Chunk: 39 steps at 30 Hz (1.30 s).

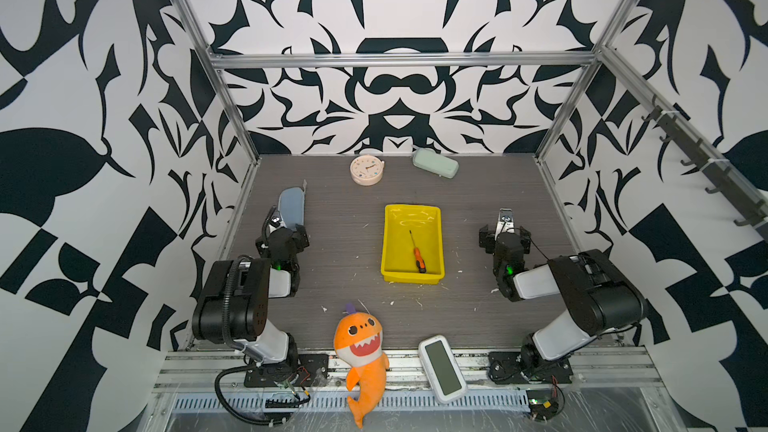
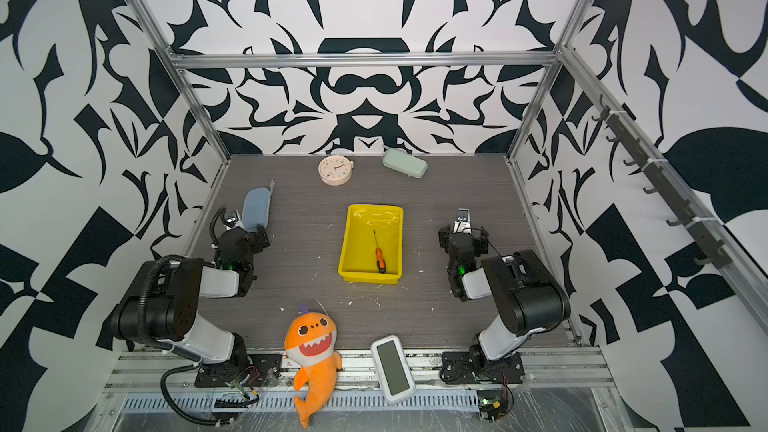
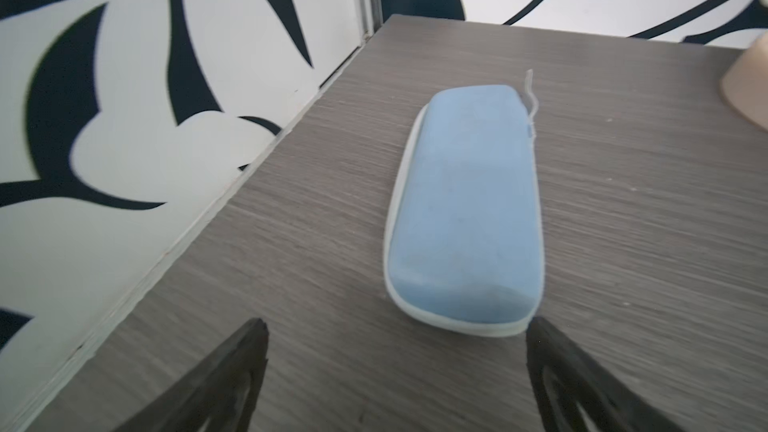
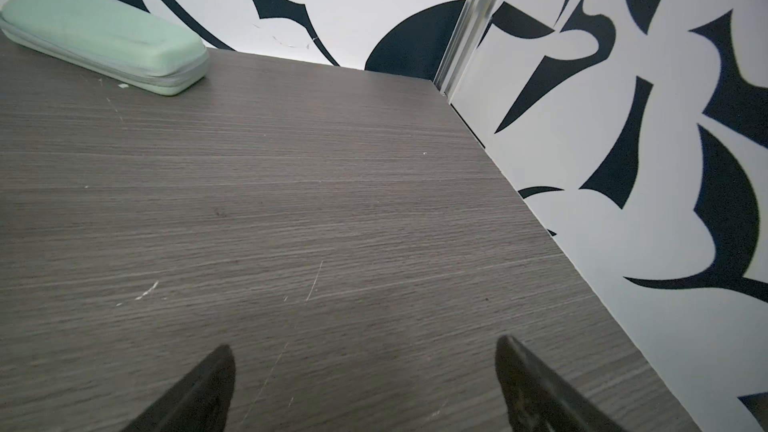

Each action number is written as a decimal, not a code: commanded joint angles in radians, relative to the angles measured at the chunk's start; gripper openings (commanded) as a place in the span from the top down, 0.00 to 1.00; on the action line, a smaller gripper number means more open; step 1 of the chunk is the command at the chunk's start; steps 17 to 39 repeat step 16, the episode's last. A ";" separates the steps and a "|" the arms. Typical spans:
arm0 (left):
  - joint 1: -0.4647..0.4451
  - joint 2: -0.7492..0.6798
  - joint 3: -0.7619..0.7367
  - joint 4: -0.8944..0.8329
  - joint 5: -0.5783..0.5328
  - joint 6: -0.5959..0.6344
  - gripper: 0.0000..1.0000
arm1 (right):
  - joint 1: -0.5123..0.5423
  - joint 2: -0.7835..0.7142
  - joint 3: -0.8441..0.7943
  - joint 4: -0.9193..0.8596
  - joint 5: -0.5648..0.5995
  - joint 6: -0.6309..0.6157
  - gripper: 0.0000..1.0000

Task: Put the screwdriver in the bin

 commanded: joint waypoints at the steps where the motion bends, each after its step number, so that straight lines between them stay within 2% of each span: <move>1: -0.001 -0.008 0.027 0.017 0.076 -0.012 0.00 | -0.008 -0.014 0.022 -0.009 -0.016 0.017 0.00; 7: -0.001 -0.007 0.025 0.025 0.077 -0.009 0.00 | -0.016 -0.011 0.033 -0.031 -0.035 0.024 0.00; 11: -0.001 -0.007 0.026 0.025 0.077 -0.009 0.01 | -0.072 -0.025 0.056 -0.106 -0.149 0.056 0.00; 39: -0.001 -0.008 0.025 0.025 0.079 -0.009 0.01 | -0.073 -0.033 0.043 -0.091 -0.142 0.047 0.00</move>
